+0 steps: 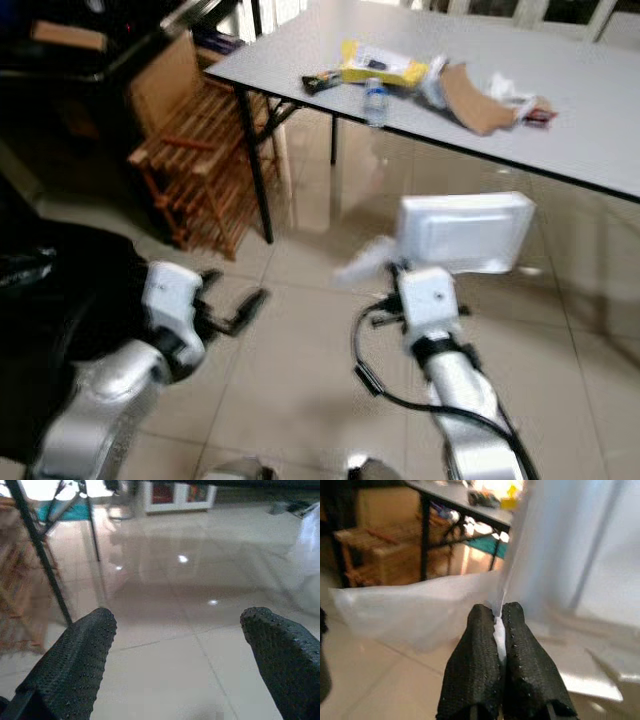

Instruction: Picking trash to rubbish bin

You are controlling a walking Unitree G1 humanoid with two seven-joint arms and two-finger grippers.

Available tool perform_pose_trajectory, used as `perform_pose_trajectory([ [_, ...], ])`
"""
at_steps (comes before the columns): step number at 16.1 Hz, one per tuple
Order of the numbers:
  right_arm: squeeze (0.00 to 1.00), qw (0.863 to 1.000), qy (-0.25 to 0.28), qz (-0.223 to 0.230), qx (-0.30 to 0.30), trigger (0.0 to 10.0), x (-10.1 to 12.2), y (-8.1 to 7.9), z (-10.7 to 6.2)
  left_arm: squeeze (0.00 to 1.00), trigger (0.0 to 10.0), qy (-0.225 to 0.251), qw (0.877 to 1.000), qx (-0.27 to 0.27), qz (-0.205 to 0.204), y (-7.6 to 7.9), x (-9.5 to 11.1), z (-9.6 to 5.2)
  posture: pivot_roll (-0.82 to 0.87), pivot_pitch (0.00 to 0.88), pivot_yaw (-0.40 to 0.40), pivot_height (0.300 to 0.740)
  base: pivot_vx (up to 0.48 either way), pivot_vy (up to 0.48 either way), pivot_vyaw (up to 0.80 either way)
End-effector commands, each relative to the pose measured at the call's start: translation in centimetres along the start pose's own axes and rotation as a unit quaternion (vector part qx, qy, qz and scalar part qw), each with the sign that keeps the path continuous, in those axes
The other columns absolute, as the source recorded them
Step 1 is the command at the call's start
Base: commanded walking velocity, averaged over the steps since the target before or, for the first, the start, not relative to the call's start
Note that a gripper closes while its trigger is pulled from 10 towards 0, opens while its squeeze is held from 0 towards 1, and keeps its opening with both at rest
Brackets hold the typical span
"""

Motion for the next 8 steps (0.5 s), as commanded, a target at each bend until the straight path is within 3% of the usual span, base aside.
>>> perform_pose_trajectory([
  [1,0.0,1.0,0.012,-0.001,0.0,0.0,0.49,-0.1,0.08,0.0,10.0,0.0,1.0,0.01,0.009,-0.57,0.21,-0.25,0.04,0.129,-0.02,0.74,0.0,0.48,0.0],
  [8,0.0,1.0,0.013,-0.002,0.002,0.0,0.51,-0.22,0.24,0.0,10.0,-0.003,1.0,0.008,0.011,-0.49,0.09,-0.1,0.03,0.129,-0.018,0.74,0.0,0.48,0.0],
])
Point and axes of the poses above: a point about 5 cm out from each wrist's last joint towards the gripper, its own z axis pointing out of the wrist towards the gripper, its own x axis along the axis of the wrist's last joint, y = z × x, the point moved 1 cm from there along z, pointing out of the wrist towards the gripper, and after that the axes turned 9 degrees about -z, right-handed, at the moved point
